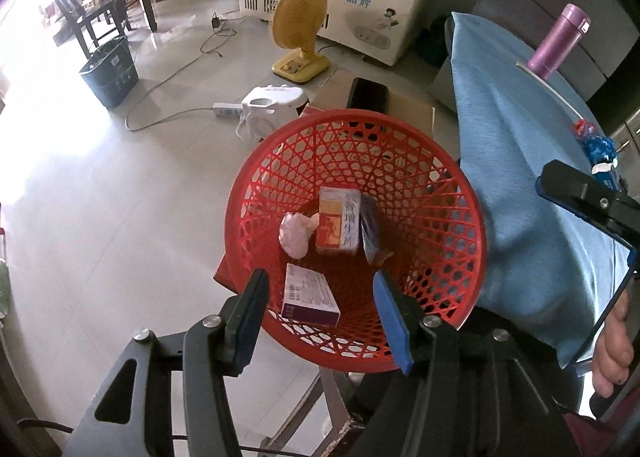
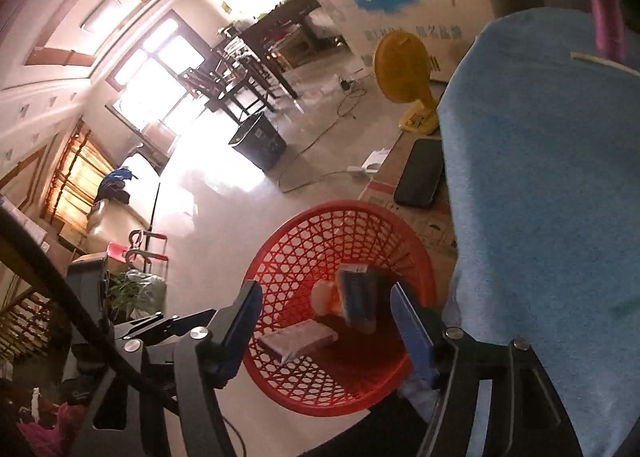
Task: Collect trash
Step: 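Open both tools to drop the items into the wastebasket, then grasp the blue-and-white box with left tool while right tool grasps the clear tray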
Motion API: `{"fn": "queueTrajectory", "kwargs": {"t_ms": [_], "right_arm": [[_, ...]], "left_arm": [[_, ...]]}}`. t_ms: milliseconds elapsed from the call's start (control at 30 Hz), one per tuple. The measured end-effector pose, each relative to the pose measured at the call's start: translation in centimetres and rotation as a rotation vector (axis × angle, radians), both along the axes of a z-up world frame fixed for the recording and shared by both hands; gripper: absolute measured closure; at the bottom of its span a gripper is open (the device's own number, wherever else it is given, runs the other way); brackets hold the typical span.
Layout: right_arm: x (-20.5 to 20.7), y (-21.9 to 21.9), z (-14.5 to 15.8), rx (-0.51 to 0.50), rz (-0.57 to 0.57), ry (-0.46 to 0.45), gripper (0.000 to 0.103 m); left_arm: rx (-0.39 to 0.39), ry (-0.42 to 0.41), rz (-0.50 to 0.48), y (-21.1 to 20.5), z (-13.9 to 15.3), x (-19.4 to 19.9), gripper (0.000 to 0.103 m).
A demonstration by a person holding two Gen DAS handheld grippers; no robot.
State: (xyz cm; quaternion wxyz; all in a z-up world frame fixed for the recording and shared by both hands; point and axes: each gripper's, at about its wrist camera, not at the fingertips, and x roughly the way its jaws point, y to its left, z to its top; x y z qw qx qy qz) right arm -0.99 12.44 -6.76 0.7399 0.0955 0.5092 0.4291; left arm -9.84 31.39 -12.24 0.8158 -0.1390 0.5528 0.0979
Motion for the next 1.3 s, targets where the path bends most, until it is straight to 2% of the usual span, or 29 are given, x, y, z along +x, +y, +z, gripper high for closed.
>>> {"fn": "queueTrajectory", "kwargs": {"t_ms": [300, 733, 1100, 1300], "right_arm": [[0.2, -3.3, -0.1, -0.002, -0.076, -0.002, 0.033], [0.9, -10.7, 1.0, 0.076, -0.216, -0.008, 0.033], [0.9, -21.0, 1.4, 0.136, -0.399, -0.031, 0.033], [0.2, -29.1, 1.3, 0.148, -0.572, -0.049, 0.033]], "left_arm": [[-0.003, -0.008, -0.04, -2.2, 0.6, 0.5, 0.045], [0.018, 0.003, -0.191, -9.2, 1.7, 1.7, 0.044], [0.084, -0.001, -0.319, -15.8, 3.5, 3.4, 0.044], [0.062, -0.041, -0.428, -21.0, 6.3, 6.8, 0.042]]}}
